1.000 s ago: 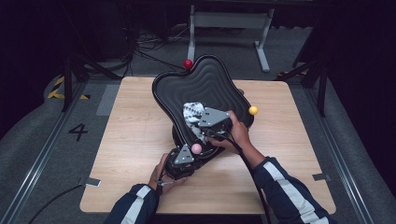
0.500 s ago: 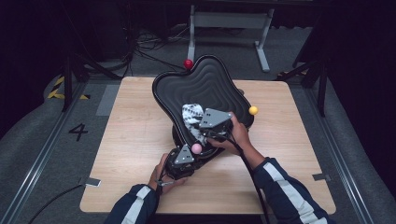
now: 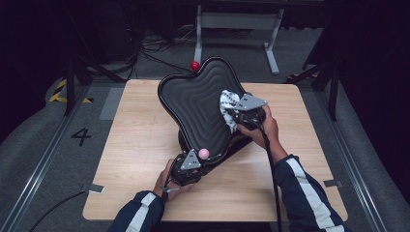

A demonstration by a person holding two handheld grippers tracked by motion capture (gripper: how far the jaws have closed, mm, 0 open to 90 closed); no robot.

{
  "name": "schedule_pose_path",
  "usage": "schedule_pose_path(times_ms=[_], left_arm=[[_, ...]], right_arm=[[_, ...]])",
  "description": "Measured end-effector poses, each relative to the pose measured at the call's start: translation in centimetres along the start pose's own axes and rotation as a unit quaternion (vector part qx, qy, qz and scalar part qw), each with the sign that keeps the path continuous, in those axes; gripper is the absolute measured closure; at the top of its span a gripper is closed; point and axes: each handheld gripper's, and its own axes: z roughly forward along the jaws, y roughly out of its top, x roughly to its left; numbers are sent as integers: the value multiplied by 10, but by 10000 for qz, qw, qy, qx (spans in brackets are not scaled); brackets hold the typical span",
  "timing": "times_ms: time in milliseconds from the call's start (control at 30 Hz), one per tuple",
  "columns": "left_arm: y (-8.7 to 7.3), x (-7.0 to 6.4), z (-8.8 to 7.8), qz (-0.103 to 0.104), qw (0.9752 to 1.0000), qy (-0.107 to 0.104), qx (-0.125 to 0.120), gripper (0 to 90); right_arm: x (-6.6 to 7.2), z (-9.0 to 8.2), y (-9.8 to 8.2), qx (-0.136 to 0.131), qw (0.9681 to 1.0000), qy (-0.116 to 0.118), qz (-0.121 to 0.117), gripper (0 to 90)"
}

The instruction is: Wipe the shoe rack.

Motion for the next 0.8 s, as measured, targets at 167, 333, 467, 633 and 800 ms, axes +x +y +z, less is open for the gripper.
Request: schedule_pose_path(times_ms=[167, 333, 467, 633, 800], left_arm=[[0, 0, 0, -1, 10000, -12, 5, 730], [0, 0, 0, 19, 10000, -11, 15, 729], [0, 0, 0, 24, 10000, -9, 9, 728], [0, -2, 0, 37, 10000, -4, -34, 727], [0, -2, 0, 53, 10000, -19, 7, 727]], right_arm=[[-19, -1, -13, 171, 9989, -391, 212, 773], [-33, -3, -22, 197, 9975, -461, 496, 774], [-33, -3, -22, 221, 9975, -440, 501, 774], [-29, -3, -20, 240, 9982, -414, 370, 776], [-18, -4, -15, 193, 9996, -50, 181, 775]])
